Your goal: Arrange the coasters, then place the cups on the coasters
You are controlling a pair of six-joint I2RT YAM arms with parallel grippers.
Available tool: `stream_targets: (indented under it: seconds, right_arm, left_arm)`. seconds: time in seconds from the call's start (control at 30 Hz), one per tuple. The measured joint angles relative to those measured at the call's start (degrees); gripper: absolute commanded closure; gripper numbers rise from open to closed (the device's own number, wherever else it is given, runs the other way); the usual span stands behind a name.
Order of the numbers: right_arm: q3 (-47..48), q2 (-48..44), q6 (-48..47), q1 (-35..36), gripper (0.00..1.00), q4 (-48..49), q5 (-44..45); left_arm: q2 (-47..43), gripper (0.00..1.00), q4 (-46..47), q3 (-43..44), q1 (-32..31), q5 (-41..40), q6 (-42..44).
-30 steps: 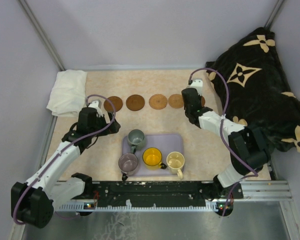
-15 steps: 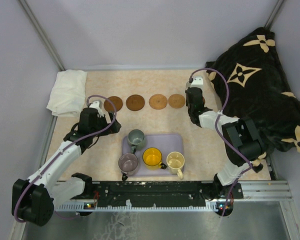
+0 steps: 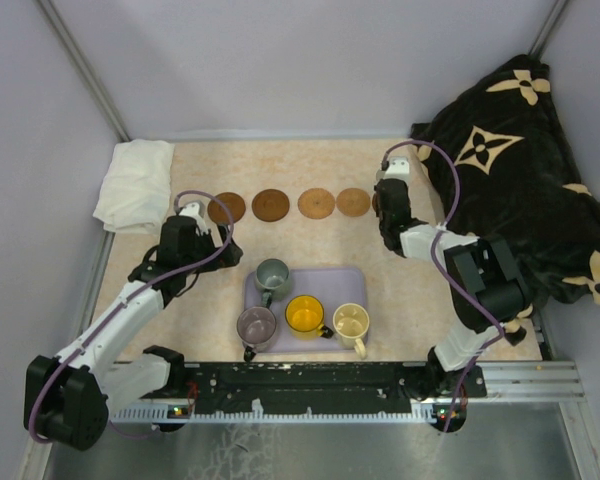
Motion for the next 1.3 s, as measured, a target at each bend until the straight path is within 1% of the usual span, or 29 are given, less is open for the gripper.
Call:
stream_targets:
  seconds: [0.7, 1.3]
  right_arm:
    - [-2.12, -0.37, 0.15, -1.16, 1.00, -0.02, 0.55]
    - [-2.82, -0.37, 3.21, -2.23, 1.00, 0.37, -1.31]
  left_arm:
    - [-0.02, 0.00, 0.37, -0.26, 0.00, -0.02, -0.04]
    - [1.20, 0.00, 0.46, -0.28, 0.00, 0.61, -0.04]
